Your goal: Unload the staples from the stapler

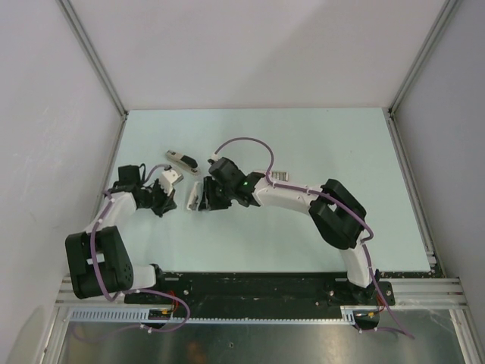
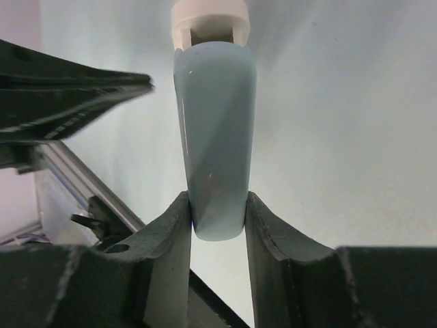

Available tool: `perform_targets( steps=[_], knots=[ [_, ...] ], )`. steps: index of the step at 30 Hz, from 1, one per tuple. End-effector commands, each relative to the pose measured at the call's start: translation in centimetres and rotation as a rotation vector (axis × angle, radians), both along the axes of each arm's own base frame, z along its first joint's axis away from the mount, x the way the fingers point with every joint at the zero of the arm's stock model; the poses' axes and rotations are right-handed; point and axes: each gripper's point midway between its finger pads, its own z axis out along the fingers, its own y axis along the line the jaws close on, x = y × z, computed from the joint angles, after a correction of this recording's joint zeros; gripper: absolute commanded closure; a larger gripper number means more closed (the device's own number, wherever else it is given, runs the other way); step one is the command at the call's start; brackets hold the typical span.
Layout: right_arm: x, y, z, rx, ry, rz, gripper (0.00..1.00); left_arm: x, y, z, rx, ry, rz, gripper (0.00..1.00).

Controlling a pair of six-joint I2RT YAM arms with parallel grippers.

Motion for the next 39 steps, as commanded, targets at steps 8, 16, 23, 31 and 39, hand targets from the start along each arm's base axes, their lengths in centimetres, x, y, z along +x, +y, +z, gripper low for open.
perform_targets(
  steps=[8, 16, 23, 31, 39],
  knots=[
    [-0.8, -0.5, 1.0, -0.015, -0.055, 0.042, 1.00, 0.6, 1.5, 1.4, 0.087, -0.113, 0.002, 0.96],
    [-0.5, -0.2, 1.1, -0.017, -0.075, 0.025, 1.00, -2.3, -0.4, 0.8, 0.046, -0.103, -0.106, 0.51],
    [-1.6, -1.0, 0.8, -0.085, -0.112, 0.068, 1.00, -2.7, -2.2, -0.4, 0.028, -0.070, -0.219, 0.19],
    [-3.2, -2.2, 0.1, -0.179, -0.170, 0.111, 1.00, -0.9, -3.3, -0.6, 0.041, -0.067, -0.307, 0.02],
    [-2.7, -2.3, 0.1, -0.141, -0.110, 0.082, 1.00, 0.0, -4.2, -1.2, 0.079, -0.046, -0.359, 0.01]
  ],
)
